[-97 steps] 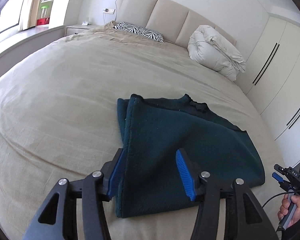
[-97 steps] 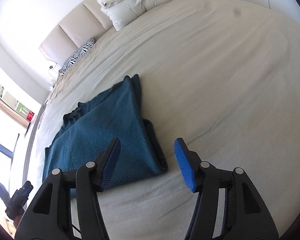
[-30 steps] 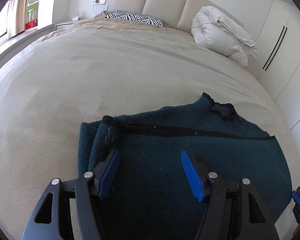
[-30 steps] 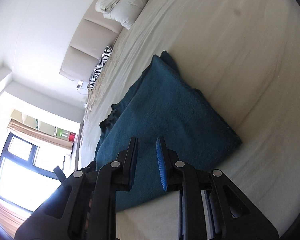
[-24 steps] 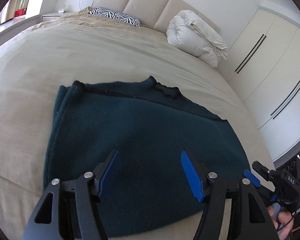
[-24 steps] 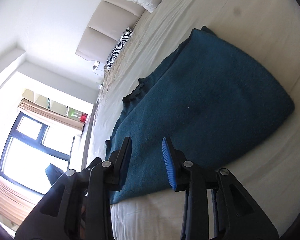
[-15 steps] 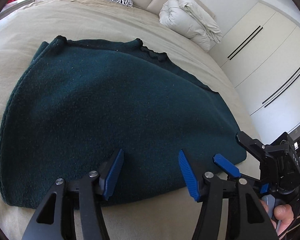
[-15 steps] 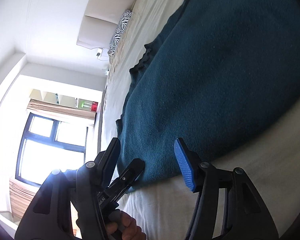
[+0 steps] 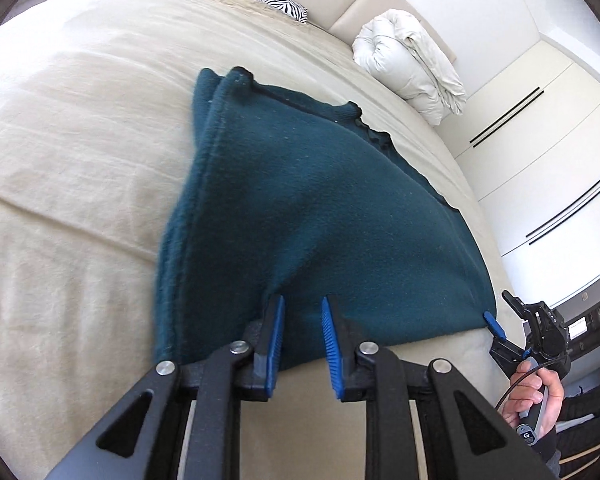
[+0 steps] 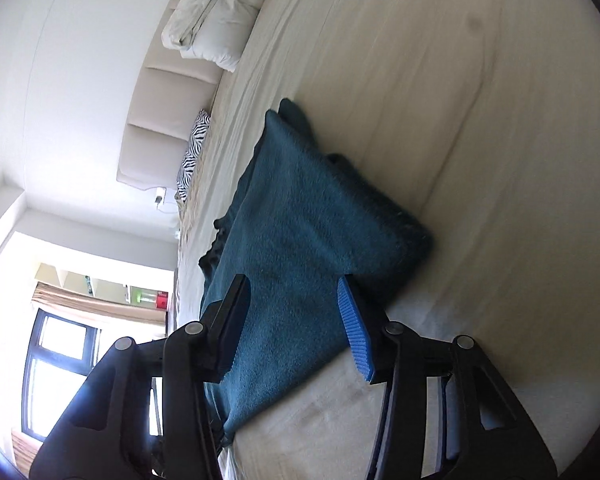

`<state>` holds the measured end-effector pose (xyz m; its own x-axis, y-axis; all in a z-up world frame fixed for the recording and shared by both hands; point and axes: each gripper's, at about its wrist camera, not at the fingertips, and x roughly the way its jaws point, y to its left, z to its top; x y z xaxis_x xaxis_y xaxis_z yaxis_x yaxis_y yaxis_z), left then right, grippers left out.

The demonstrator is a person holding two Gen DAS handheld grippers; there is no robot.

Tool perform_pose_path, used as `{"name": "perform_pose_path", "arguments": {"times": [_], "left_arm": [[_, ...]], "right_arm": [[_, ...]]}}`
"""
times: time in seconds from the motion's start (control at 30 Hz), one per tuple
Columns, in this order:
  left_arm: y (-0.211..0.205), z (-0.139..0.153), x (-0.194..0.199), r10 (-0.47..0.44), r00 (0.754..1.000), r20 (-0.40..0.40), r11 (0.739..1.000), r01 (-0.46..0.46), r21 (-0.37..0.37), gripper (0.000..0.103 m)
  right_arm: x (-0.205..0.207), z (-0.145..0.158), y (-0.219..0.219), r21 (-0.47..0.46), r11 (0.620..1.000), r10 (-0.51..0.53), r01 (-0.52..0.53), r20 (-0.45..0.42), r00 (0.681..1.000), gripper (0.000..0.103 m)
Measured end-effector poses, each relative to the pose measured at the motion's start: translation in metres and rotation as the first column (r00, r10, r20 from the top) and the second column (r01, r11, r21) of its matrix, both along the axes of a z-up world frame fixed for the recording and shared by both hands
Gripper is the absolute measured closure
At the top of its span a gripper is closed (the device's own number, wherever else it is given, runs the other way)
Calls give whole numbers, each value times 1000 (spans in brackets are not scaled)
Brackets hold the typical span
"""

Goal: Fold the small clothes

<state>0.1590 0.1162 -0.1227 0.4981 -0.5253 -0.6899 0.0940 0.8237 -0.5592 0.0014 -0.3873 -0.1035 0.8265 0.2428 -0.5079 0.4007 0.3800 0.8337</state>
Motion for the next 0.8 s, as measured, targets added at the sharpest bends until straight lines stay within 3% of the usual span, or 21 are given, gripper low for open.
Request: {"name": "perform_pose_path", "arguments": {"times": [0.03, 0.13, 0.2, 0.3, 0.37, 0.47, 0.53, 0.57, 0.63, 0.8], "left_arm": [[5, 4, -6, 28, 1000, 2, 999, -28, 31, 68], [9, 20, -19, 51, 998, 45, 998, -52, 31, 60], [-4, 33, -22, 26, 997, 75, 1000, -27, 7, 55], [-33, 44, -17, -39, 993, 114, 999, 42, -20, 49], [-47, 42, -8, -42, 992, 115, 999, 41, 10, 49], [-40, 28, 0, -4, 997, 72, 1000, 3, 17, 49], [-34, 15, 5, 12, 999, 30, 998, -14, 65, 50], [-30, 8, 5, 8, 1000, 16, 997, -9, 71, 50], [-25, 2, 4, -9, 1000, 21, 996, 7, 85, 62], [-26, 1, 0, -20, 999, 32, 993, 16, 115, 62]], "right_arm": [[-8, 4, -3, 6, 1000, -18, 18, 4, 1000, 57], [-15, 18, 9, 14, 1000, 3, -4, 40, 999, 56], [1, 24, 36, 26, 995, 92, -93, 62, 994, 56], [27, 33, 97, 23, 960, 275, -277, 72, 959, 56], [43, 30, 137, 36, 926, 373, -377, 75, 925, 56], [60, 13, 175, 85, 898, 428, -432, 62, 902, 56], [70, -8, 188, 129, 883, 454, -452, 18, 891, 56], [68, -18, 191, 145, 882, 455, -449, -7, 891, 56], [68, -28, 188, 162, 880, 451, -446, 3, 892, 59], [66, -25, 144, 108, 922, 373, -372, 13, 928, 61]]}}
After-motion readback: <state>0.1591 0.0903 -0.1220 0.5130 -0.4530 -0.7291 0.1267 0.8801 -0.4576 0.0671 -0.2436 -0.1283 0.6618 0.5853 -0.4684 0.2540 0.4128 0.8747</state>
